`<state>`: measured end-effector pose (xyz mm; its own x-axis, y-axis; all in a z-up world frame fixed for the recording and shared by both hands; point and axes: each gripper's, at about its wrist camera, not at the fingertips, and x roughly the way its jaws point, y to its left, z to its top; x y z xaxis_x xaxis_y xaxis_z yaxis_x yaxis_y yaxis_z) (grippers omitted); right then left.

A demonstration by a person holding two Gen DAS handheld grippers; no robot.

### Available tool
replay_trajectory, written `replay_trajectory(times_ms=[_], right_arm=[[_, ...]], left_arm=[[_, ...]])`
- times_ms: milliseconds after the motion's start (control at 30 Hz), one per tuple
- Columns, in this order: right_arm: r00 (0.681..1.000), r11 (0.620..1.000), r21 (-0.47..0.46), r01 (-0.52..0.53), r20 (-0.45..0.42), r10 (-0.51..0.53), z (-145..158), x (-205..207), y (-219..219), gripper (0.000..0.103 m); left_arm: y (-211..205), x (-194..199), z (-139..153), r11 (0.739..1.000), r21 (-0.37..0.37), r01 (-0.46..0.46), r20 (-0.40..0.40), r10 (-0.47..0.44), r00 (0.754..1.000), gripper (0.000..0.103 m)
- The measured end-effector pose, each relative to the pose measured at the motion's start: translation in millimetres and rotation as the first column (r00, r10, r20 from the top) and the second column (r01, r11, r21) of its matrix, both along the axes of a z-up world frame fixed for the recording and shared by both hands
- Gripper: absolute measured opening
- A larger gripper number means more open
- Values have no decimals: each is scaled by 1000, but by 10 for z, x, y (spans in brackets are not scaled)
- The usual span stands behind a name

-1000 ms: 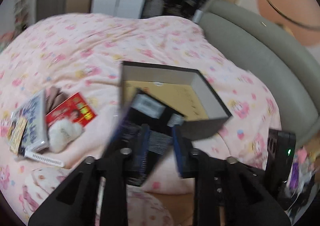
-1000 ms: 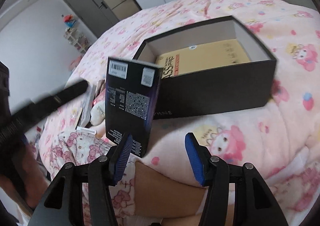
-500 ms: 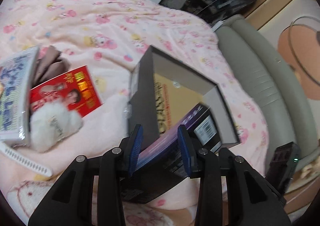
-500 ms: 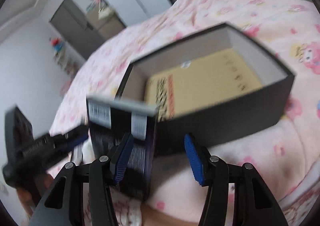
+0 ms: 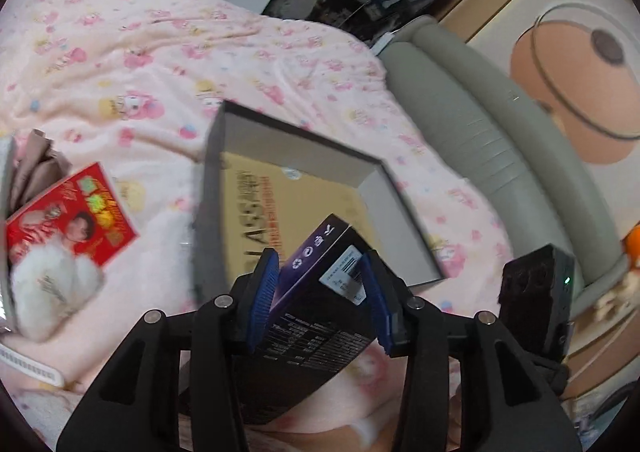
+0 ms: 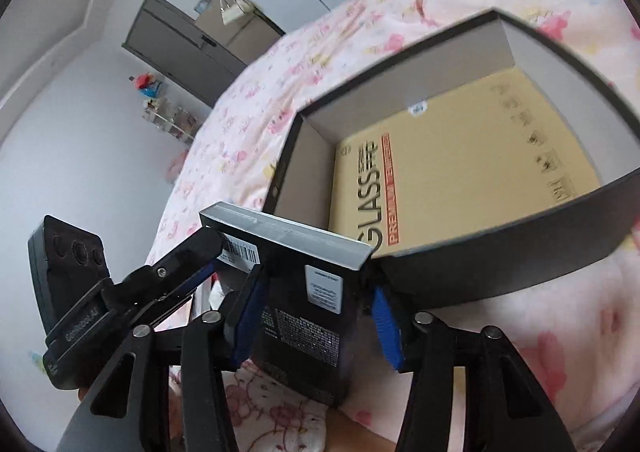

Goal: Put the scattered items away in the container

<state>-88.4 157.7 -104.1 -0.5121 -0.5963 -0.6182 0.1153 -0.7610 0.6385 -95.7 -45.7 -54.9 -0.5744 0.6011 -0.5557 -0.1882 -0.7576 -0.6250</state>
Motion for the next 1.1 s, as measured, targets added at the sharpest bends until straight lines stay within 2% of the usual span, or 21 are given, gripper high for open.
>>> replay_trajectory(times_ms=[67,133,200,300,400,533,667,800,900,1033,1100], right_arm=[[999,1000,8,21,-33,-21,136,135,101,43],[996,998,20,54,-72,-53,287,236,223,41],[991,997,16,80,-113,-78,461,328,336,38],[984,996,41,76,-166,-69,637,487,450,36],[986,988,133,80,-153,-59,624,608,458,36],[990,989,94,113,-92,-104,466,761,665,36],[990,987,77,144,-17,-143,298,740,762,36],[985,981,112,160,44,-166,117,726,700,37],[967,964,135,230,83,-242,-10,725,786,37],[940,940,157,302,114,-321,-84,655,971,47],[931,935,174,310,146,-335,-155,610,1002,50]], left_arm=[[55,23,57,999,47,24,-20,-23,1000,42],[184,72,126,996,62,62,-48,-59,997,39],[370,127,151,987,91,136,-54,-131,990,38],[627,230,194,985,39,166,-59,-163,985,34],[682,314,171,981,55,184,-38,-182,982,34],[611,382,157,992,13,126,-16,-126,992,34],[424,422,81,998,-9,64,15,-64,998,34],[396,420,-112,996,-72,57,74,-52,996,34],[483,374,-310,990,-109,91,141,-75,987,35],[635,196,-698,988,-81,134,305,-103,947,39],[727,135,-859,984,-99,148,367,-102,925,39]])
